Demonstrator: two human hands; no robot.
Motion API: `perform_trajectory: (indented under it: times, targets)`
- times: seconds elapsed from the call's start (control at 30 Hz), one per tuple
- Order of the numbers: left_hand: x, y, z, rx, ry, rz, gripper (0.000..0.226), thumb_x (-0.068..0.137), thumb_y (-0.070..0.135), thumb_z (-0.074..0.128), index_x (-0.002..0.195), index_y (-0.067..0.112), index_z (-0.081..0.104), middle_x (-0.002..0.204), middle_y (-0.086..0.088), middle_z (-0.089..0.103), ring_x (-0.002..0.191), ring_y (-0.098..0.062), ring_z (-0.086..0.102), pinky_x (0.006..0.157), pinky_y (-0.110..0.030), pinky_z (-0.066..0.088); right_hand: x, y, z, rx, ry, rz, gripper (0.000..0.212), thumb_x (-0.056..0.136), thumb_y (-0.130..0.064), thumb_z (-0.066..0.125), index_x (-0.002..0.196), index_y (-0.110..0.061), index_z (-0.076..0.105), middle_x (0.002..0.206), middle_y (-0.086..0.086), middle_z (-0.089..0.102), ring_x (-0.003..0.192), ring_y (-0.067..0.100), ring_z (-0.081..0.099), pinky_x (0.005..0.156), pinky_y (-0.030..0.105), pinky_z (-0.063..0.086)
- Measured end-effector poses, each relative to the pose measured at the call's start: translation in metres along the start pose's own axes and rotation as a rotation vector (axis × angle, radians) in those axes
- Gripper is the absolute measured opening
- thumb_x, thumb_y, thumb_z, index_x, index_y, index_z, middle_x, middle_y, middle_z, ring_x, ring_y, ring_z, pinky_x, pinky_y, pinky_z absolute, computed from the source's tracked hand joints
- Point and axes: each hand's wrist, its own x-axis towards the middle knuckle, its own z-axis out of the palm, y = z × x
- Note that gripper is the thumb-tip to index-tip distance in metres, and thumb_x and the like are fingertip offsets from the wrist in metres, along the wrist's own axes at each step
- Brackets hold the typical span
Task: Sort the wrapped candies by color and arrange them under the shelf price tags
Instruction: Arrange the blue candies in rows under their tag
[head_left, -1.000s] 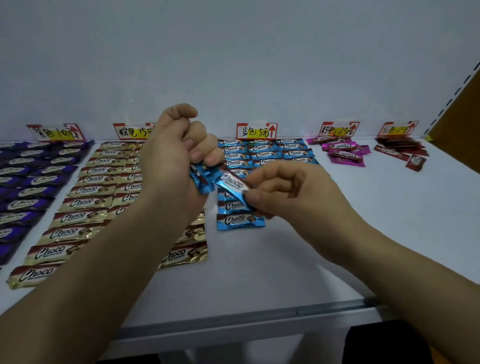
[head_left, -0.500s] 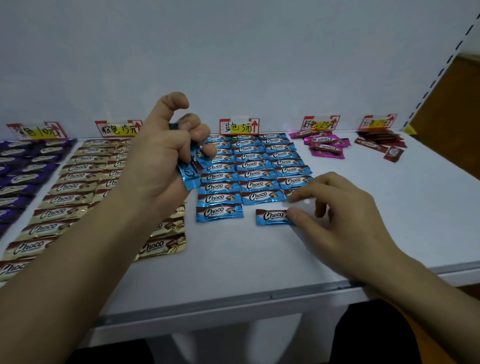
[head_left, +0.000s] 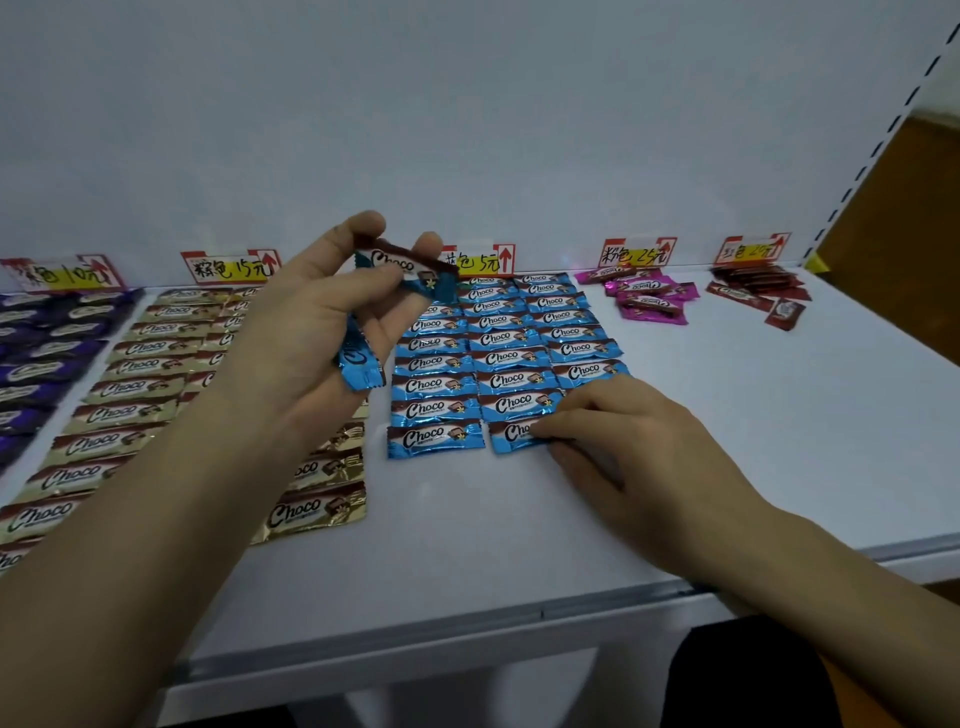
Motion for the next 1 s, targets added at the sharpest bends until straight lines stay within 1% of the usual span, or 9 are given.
perform_trajectory:
  times: [0.17, 0.23, 0.33, 0.4, 0.5, 0.6, 0.7, 0.87, 1.0]
  targets:
    - [-0.004, -0.002, 0.002, 0.216, 0.087, -0.013, 0.023, 0.094, -0.001, 0.057, 0.107, 0.013, 0.068, 0.103, -0.017, 0.076, 0.092, -0.026, 0.076, 0.065, -0.028, 0.062, 0.000, 0.001, 0.001, -0.031, -0.021, -0.009, 0.027, 0.097, -0.035, 0.060, 0.119, -0.027, 0.072, 0.114, -0.008, 0.067, 0.105, 0.013, 0.060, 0.084, 0.030, 0.055]
    - [-0.007, -0.003, 0.003, 0.314, 0.070, -0.009, 0.018, 0.093, 0.004, 0.061, 0.108, 0.012, 0.067, 0.100, -0.013, 0.077, 0.088, -0.026, 0.076, 0.059, -0.026, 0.061, 0.001, -0.001, -0.003, 0.029, 0.063, 0.063, 0.032, 0.095, -0.042, 0.057, 0.119, -0.025, 0.071, 0.114, -0.010, 0.067, 0.104, 0.006, 0.059, 0.082, 0.018, 0.052]
    - [-0.010, -0.006, 0.004, 0.571, 0.021, 0.038, 0.015, 0.089, 0.012, 0.067, 0.103, 0.014, 0.067, 0.093, -0.006, 0.078, 0.079, -0.020, 0.077, 0.050, -0.025, 0.058, 0.019, -0.013, -0.021, 0.411, 0.228, 0.243, 0.034, 0.090, -0.050, 0.059, 0.115, -0.028, 0.067, 0.101, -0.020, 0.069, 0.095, 0.002, 0.064, 0.068, 0.011, 0.051]
    - [-0.011, -0.010, 0.004, 0.747, -0.016, 0.099, 0.013, 0.085, 0.016, 0.072, 0.097, 0.016, 0.069, 0.084, -0.001, 0.077, 0.062, -0.011, 0.071, 0.045, -0.023, 0.053, 0.038, -0.023, -0.032, 0.775, 0.178, 0.319, 0.035, 0.085, -0.043, 0.064, 0.116, -0.028, 0.062, 0.097, -0.012, 0.072, 0.092, 0.009, 0.070, 0.065, 0.019, 0.056]
    - [-0.013, -0.014, 0.005, 0.895, -0.108, 0.151, 0.016, 0.081, 0.020, 0.076, 0.095, 0.015, 0.070, 0.072, 0.003, 0.073, 0.046, -0.009, 0.056, 0.042, -0.022, 0.046, 0.057, -0.033, -0.037, 0.943, 0.157, 0.308, 0.026, 0.089, -0.017, 0.071, 0.114, -0.019, 0.062, 0.090, 0.008, 0.075, 0.079, 0.026, 0.073, 0.062, 0.027, 0.060]
    - [-0.017, -0.017, 0.007, 0.953, -0.142, 0.200, 0.012, 0.089, 0.021, 0.070, 0.097, 0.013, 0.068, 0.073, 0.006, 0.072, 0.042, -0.010, 0.054, 0.041, -0.021, 0.045, 0.059, -0.031, -0.036, 0.907, 0.191, 0.302, 0.016, 0.091, -0.002, 0.068, 0.104, -0.011, 0.068, 0.087, 0.003, 0.076, 0.070, 0.011, 0.073, 0.057, 0.019, 0.055]
    - [-0.018, -0.018, 0.010, 0.966, -0.140, 0.242, 0.018, 0.101, 0.027, 0.055, 0.101, 0.013, 0.067, 0.088, 0.002, 0.075, 0.041, -0.014, 0.053, 0.039, -0.025, 0.044, 0.044, -0.010, -0.045, 0.835, 0.225, 0.386, 0.012, 0.093, -0.003, 0.066, 0.101, -0.011, 0.071, 0.093, -0.002, 0.076, 0.084, 0.006, 0.074, 0.061, 0.017, 0.056]
    - [-0.016, -0.018, 0.012, 0.779, -0.126, 0.163, 0.037, 0.106, 0.020, 0.039, 0.083, 0.008, 0.066, 0.047, -0.003, 0.042, 0.037, -0.016, 0.030, 0.038, -0.022, 0.029, 0.005, 0.029, -0.046, 0.544, 0.110, 0.527, 0.009, 0.092, -0.013, 0.069, 0.092, -0.020, 0.074, 0.094, -0.009, 0.073, 0.098, 0.001, 0.066, 0.064, 0.016, 0.056]
    - [-0.015, -0.018, 0.010, 0.566, -0.097, 0.039, 0.040, 0.100, 0.021, 0.040, 0.067, 0.011, 0.059, 0.045, 0.004, 0.026, 0.040, -0.012, 0.023, 0.039, -0.022, 0.025, -0.016, 0.033, -0.031, 0.356, 0.081, 0.522, 0.009, 0.091, -0.021, 0.071, 0.088, -0.029, 0.072, 0.091, -0.020, 0.070, 0.094, -0.008, 0.061, 0.061, 0.008, 0.046]
